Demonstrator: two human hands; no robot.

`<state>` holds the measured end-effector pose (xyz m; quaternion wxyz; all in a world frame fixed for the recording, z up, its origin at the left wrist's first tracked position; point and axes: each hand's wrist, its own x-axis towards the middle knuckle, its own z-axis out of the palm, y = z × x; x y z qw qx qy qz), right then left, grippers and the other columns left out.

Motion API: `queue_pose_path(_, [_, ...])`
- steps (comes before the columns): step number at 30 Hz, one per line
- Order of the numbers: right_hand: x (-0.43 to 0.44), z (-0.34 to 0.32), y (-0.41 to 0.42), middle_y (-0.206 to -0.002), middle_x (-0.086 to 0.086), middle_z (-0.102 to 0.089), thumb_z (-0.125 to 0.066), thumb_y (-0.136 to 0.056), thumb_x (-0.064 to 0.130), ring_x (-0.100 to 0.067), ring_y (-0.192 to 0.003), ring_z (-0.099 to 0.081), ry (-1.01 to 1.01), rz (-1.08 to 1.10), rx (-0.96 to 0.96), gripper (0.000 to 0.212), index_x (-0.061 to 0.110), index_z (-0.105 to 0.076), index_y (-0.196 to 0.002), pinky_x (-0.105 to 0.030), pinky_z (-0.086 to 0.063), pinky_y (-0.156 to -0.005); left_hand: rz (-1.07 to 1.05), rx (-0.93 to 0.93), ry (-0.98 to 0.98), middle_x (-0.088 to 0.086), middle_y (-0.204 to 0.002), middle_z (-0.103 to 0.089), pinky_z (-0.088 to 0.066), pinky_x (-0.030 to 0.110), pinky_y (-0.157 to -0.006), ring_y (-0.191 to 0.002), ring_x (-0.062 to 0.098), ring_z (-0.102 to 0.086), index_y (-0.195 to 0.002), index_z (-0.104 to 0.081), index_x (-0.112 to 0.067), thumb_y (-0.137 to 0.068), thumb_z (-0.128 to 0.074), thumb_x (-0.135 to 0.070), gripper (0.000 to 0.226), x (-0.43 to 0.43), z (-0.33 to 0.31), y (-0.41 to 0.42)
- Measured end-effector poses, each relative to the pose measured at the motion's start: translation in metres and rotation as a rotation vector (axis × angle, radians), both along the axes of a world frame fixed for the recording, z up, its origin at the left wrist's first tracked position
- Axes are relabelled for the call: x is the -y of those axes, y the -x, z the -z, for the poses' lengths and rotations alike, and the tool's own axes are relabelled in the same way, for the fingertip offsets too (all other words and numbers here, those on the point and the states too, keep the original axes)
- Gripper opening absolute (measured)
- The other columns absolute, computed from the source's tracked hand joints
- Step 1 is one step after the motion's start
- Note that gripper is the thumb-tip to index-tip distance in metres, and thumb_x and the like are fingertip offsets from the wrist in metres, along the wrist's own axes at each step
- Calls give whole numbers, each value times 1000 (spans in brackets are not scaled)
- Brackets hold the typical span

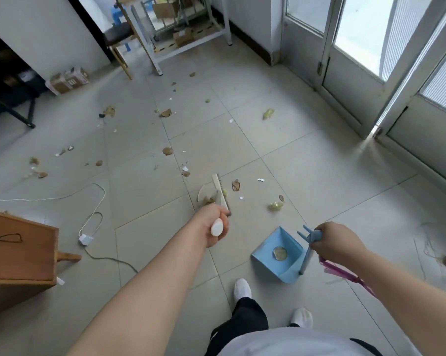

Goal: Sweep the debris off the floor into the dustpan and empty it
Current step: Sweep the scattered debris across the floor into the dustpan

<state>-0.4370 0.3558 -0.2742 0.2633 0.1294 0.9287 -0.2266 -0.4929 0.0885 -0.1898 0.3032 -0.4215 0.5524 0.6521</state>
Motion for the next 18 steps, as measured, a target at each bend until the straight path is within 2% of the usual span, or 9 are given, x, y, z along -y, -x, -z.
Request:
queue_pose_path(4, [-20,0,-18,-66,-1,-64,-57,-78,21,-21,-66,-61,2,75,13,10,15,-63,-74,-23,-37,-49,128,43,-65,-4,-45,-38,-31,10,-25,-26,1,-38,-81,-45,-11,-96,-44,-3,18,-33,0,-1])
queue_pose_path(9, [-40,-1,-34,-69,-2,-67,-56,-78,23,-22,-70,-63,-30,145,35,12,15,-65,-77,-24,-39,-50,309,89,-156,0,-49,-45,-33,11,-25,-27,1,-42,-78,-45,-11,-97,-45,-4,20,-79,7,7])
queue_pose_path(12, [-46,-2,-35,-67,0,-67,-58,-77,27,-21,-69,-63,-47,201,38,12,17,-65,-74,-25,-44,-53,425,97,-169,3,-59,-46,-36,11,-26,-28,1,-44,-78,-45,-9,-97,-44,-3,20,-106,19,18])
queue_pose_path(16, [-40,1,-37,-66,4,-68,-58,-76,30,-18,-68,-65,-44,276,64,12,22,-68,-75,-29,-52,-60,607,89,-92,12,-79,-62,-41,12,-30,-29,3,-48,-88,-50,-2,-95,-48,-3,8,-129,40,34])
queue_pose_path(18, [-35,2,-33,-67,5,-68,-58,-76,32,-17,-69,-66,-57,301,77,12,25,-68,-77,-33,-57,-63,670,68,-26,13,-80,-63,-42,12,-31,-28,5,-48,-87,-50,-2,-94,-50,-2,7,-130,49,44])
